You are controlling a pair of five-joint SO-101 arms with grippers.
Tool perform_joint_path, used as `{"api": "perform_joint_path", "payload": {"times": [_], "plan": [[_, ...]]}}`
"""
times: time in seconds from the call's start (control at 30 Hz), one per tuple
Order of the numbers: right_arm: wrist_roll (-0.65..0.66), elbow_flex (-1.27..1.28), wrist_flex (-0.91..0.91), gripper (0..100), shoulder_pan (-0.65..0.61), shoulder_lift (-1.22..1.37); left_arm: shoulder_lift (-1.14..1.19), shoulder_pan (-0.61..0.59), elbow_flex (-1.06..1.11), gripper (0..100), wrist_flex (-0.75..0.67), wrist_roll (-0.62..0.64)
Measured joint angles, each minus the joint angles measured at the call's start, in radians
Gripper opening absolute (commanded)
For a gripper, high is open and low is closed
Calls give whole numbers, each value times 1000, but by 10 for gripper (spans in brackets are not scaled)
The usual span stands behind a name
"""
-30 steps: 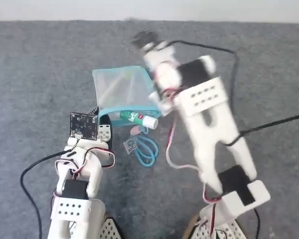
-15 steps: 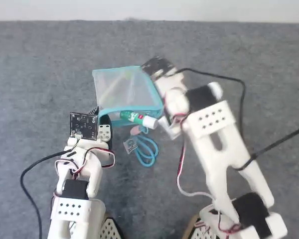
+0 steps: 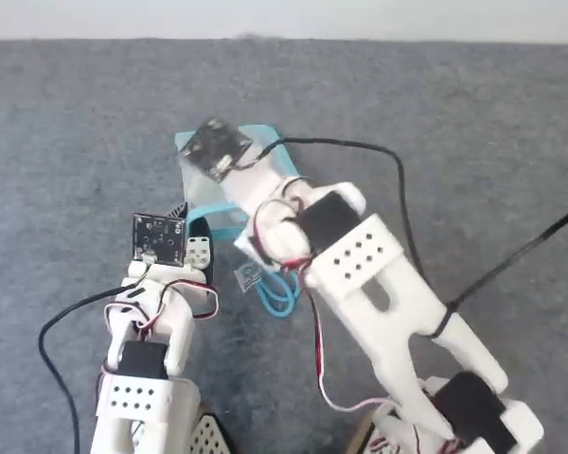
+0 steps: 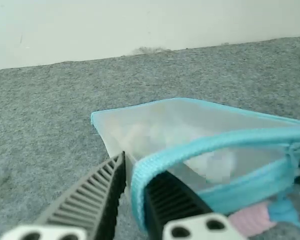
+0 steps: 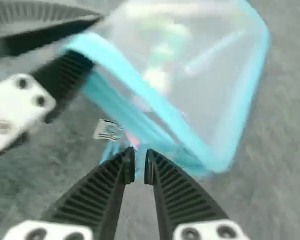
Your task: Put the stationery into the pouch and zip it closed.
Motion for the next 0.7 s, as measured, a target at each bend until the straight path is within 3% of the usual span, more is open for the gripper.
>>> {"api": "perform_joint_path", "payload": {"times": [0.17, 0.33, 0.7], "plan": [[0, 2, 0, 48, -8, -114, 0, 0, 0, 13, 0, 0], [0, 87, 0, 48, 69, -311, 0, 0, 0, 13, 0, 0], [0, 690, -249, 51, 226, -697, 0, 0, 0, 13, 0, 0]]}}
